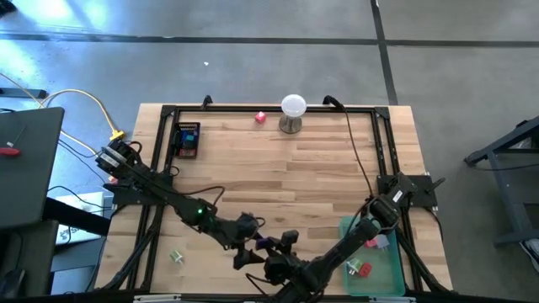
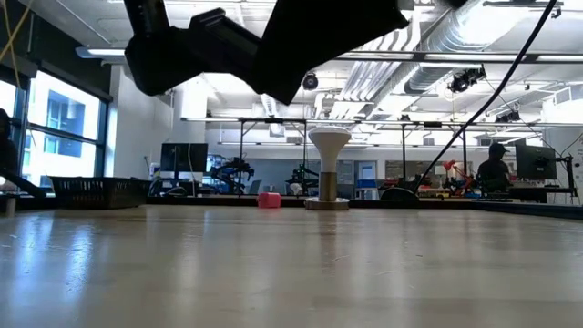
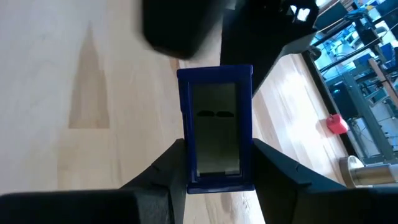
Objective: Pick & Place Office items
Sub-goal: Put the dark blue digital clock into the black bin
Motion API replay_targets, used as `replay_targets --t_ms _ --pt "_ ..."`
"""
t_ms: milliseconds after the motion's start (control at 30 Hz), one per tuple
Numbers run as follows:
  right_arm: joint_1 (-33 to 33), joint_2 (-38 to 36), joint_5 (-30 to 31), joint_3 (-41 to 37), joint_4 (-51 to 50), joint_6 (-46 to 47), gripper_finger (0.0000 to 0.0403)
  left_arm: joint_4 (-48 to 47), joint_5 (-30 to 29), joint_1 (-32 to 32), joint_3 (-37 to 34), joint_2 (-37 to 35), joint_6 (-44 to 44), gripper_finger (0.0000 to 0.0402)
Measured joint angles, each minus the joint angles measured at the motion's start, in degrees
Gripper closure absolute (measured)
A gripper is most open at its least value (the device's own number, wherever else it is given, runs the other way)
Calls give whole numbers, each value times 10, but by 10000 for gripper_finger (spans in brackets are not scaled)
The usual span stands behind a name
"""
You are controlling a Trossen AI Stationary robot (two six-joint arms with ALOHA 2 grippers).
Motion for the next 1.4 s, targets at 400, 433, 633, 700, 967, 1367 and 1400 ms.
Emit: replay_targets --t_ms 400,433,633,700,967,1367,1400 --pt "-1 -1 -2 0 -2 0 270 10 1 0 0 0 -65 8" --pt "-1 -1 -3 0 -3 0 270 9 -1 1 0 0 -63 8" --pt "-2 -1 -2 0 -5 0 270 -1 -51 -5 0 0 15 8" --pt "-2 -1 -3 0 -5 0 270 0 -53 -5 0 0 39 8" --pt "-2 0 -4 0 -4 0 270 -17 -54 -5 0 0 10 30" --pt "-2 0 35 0 -6 0 270 -21 -55 -3 0 0 -20 137" --pt "-1 0 38 0 -6 0 270 -21 -55 -2 0 0 -15 147"
